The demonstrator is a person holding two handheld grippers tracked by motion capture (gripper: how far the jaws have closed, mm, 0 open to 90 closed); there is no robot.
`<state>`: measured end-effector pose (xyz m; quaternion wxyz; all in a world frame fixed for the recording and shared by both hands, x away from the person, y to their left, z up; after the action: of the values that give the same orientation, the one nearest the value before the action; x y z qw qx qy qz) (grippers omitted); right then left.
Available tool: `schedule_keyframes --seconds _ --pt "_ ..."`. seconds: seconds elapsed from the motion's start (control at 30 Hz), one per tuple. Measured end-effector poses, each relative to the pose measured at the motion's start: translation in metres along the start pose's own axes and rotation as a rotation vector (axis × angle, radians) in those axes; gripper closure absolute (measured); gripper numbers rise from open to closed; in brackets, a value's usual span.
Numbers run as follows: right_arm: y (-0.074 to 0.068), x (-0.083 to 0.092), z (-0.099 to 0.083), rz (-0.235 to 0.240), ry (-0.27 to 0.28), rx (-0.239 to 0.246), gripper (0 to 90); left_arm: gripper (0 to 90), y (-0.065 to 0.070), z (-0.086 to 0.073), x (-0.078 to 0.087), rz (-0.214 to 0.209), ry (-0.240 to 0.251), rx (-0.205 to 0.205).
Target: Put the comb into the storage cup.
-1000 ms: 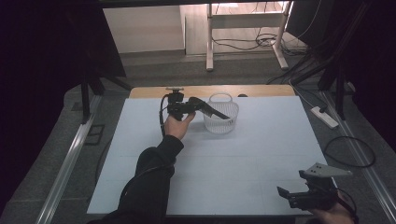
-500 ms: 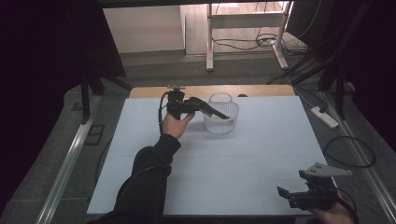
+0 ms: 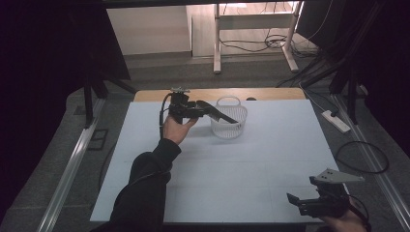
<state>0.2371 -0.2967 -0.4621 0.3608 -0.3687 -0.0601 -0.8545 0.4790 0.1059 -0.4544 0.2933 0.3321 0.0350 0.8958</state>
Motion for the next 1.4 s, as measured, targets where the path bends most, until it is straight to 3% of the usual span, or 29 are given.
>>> schedule_keyframes --seconds 0.53,1.03,1.4 --pt "0.000 0.000 0.000 -0.002 0.001 -0.001 1.4 6.1 -0.005 -0.002 0.026 0.021 -0.018 -0.092" --pt "0.000 0.000 0.000 0.000 0.000 -0.002 0.3 1.6 -0.008 -0.006 0.047 0.106 -0.027 -0.196" --pt "0.000 0.000 0.000 -0.003 -0.001 0.000 0.3 0.1 -0.004 -0.014 0.059 0.134 -0.020 -0.248"
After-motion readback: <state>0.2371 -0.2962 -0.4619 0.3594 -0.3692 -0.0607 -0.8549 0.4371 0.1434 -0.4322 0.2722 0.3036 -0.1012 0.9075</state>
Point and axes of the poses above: each handheld gripper's, and its own axes: x roughly backward along the jaws, z roughly out of its top, y roughly to its right, the point moved 3 cm from there along -x, roughly forward along the jaws, and after that the axes turned 9 degrees about z, right-handed, at the moved point
